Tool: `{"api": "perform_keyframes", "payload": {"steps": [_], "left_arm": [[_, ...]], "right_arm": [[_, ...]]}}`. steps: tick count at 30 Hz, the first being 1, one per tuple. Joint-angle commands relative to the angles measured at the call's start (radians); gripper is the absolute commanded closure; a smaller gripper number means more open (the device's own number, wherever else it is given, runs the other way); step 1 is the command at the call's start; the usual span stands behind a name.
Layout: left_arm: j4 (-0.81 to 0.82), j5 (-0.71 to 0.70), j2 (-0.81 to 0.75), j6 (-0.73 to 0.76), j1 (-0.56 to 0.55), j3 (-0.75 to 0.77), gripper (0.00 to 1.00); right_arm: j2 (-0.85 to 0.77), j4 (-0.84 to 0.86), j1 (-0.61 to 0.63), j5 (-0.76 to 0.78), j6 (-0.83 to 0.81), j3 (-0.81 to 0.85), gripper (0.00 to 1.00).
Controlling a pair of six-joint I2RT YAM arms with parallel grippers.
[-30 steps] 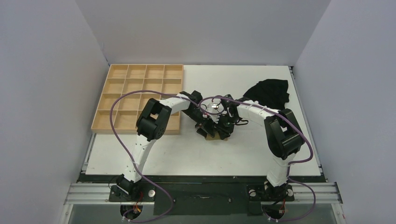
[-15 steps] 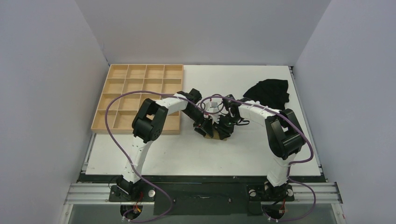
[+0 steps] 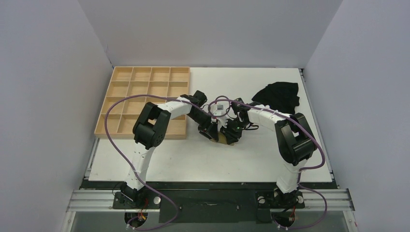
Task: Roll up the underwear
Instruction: Roll the underwear to the center of the board.
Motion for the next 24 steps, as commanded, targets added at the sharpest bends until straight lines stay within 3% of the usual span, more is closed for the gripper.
{"api": "perform_keyframes", "payload": {"steps": [1,12,17,24], "left_arm": [[0.122,-0.342,0.012,0.109,0.091,-0.053,0.47],[0.144,-0.262,0.027,0.056,0.112,-0.083,0.6],[0.17,-0.102,0.026,0.026,0.153,-0.1,0.56],[0.187,-0.013,-0.023,0.04,0.189,-0.126,0.49]], "right_arm": [[0.042,-0.172,-0.055,0.113,0.026,-0.065,1.0],[0.041,-0.182,-0.102,0.078,0.012,-0.069,1.0],[0.055,-0.185,-0.103,0.078,0.019,-0.06,1.0],[0.073,-0.187,-0.103,0.096,0.048,-0.043,1.0]]}}
